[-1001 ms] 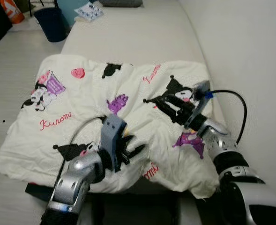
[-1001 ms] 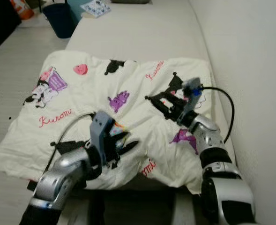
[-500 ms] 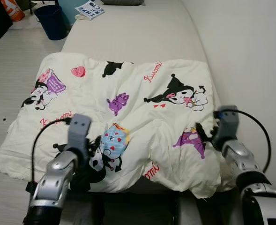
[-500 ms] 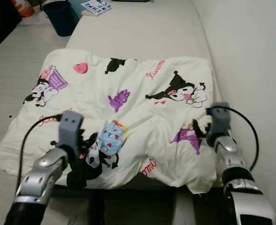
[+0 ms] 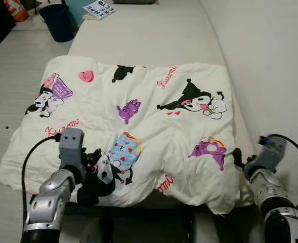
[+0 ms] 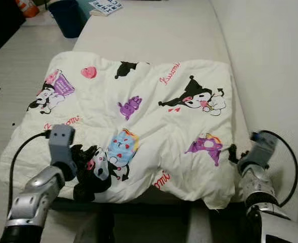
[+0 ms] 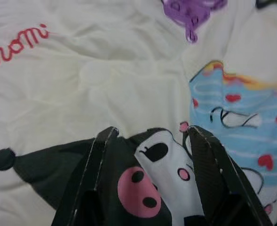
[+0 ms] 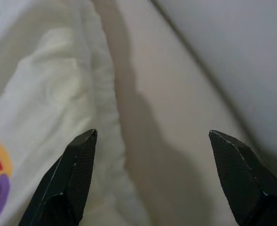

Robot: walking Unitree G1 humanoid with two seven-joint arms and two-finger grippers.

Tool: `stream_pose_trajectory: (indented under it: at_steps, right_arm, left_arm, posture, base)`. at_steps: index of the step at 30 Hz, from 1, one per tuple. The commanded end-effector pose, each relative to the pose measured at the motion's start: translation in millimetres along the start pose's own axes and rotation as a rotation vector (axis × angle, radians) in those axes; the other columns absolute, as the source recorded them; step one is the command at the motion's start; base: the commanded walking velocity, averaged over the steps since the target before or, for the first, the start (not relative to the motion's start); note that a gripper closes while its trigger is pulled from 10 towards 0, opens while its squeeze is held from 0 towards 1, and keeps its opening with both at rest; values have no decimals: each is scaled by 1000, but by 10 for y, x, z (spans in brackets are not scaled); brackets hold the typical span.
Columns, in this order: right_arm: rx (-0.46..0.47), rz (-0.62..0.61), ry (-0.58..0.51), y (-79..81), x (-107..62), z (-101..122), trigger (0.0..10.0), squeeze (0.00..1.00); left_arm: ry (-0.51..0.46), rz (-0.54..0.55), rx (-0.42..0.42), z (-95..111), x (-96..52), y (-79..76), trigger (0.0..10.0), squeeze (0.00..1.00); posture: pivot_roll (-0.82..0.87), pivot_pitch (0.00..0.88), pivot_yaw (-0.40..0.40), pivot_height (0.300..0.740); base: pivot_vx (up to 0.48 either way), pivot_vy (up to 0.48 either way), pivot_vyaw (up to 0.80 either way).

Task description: Clean up the room

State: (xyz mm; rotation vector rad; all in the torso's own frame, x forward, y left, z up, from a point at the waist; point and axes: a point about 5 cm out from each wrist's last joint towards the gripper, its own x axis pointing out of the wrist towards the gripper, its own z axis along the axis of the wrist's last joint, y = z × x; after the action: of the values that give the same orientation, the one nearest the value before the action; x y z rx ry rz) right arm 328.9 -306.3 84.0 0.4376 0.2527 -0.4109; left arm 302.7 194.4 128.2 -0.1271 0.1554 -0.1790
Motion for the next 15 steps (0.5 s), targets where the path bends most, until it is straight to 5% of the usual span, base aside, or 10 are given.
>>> stream_pose_trajectory:
  at_steps: [1,5,9,15]
  right_arm:
    - [112,26,50,30,-12,-132,10000,0]
    - [198,52,40,67,-6,-123,10000,0]
    - [379,74,-34,85,14,12,10000,0]
    - [371,58,-70,41,19,113,10000,0]
  left_arm:
    - [-3,-41,-69,-20,-31,-31,10000,0]
    - [-38,-129,-156,26,-47,-123,10000,0]
    - [-71,-337,-184,83,-122,-376,10000,0]
    - [-35,-406,-146,32,-151,-479,10000,0]
  posture:
    - [133,286,40,559]
    - [132,286,41,559]
    - [130,283,42,559]
    - [129,282,42,559]
  base:
    - [0,0,0]
    - [0,0,0]
    - [0,0,0]
    - [0,0,0]
